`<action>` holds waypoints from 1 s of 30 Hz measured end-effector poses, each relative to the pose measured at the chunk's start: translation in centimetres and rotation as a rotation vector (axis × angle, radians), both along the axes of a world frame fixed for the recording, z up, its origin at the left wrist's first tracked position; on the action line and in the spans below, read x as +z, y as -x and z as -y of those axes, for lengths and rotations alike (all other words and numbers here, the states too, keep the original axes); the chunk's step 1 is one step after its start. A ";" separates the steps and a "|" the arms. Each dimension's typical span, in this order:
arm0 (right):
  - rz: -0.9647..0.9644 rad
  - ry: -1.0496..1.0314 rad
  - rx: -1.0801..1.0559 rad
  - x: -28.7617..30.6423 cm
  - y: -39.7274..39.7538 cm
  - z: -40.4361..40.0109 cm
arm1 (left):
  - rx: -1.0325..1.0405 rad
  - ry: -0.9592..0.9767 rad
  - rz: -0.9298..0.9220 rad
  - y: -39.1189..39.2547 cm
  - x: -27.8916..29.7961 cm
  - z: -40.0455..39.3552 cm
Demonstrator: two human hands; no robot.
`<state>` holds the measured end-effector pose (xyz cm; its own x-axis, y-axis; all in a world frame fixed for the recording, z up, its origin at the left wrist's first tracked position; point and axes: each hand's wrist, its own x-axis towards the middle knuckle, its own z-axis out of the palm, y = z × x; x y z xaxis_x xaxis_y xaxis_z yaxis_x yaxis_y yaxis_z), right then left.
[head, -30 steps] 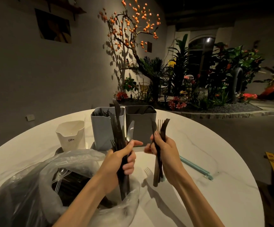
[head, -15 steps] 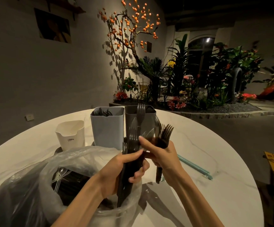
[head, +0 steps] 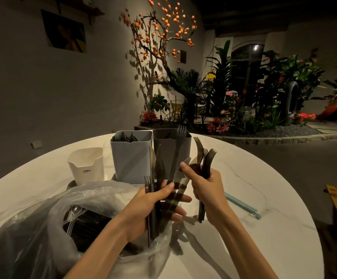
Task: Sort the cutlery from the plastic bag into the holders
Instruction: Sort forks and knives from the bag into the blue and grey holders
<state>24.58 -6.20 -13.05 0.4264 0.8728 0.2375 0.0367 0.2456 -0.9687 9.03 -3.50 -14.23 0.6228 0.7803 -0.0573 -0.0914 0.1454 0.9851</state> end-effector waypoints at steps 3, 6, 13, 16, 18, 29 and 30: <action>-0.026 -0.008 0.022 -0.1 0.1 -0.1 | -0.010 0.020 0.036 -0.1 -0.3 -0.2; -0.089 -0.015 0.005 0.0 0.1 0.1 | -0.080 0.088 0.094 0.2 -0.6 -0.4; -0.012 -0.142 -0.391 -0.1 -2.0 -0.1 | -0.262 0.023 -0.073 0.5 -0.8 -0.6; 0.030 -0.092 -0.390 -0.4 -2.4 -0.5 | -0.250 0.009 -0.098 0.6 -0.8 -0.7; -0.050 -0.035 -0.318 -0.3 -2.3 -0.6 | -0.244 0.016 -0.121 0.7 -0.9 -0.9; -0.445 -0.074 -0.318 -0.1 -4.3 -0.5 | 0.021 0.204 -0.131 0.6 -1.8 -2.2; -0.413 -0.059 -0.238 0.0 -3.6 -0.5 | 0.016 0.216 -0.109 0.6 -1.7 -2.2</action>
<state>28.14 -5.70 -13.08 0.6819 0.7296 0.0517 -0.2868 0.3318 -0.8987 8.47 -1.28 -15.93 0.5913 0.7525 -0.2900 0.0096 0.3530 0.9356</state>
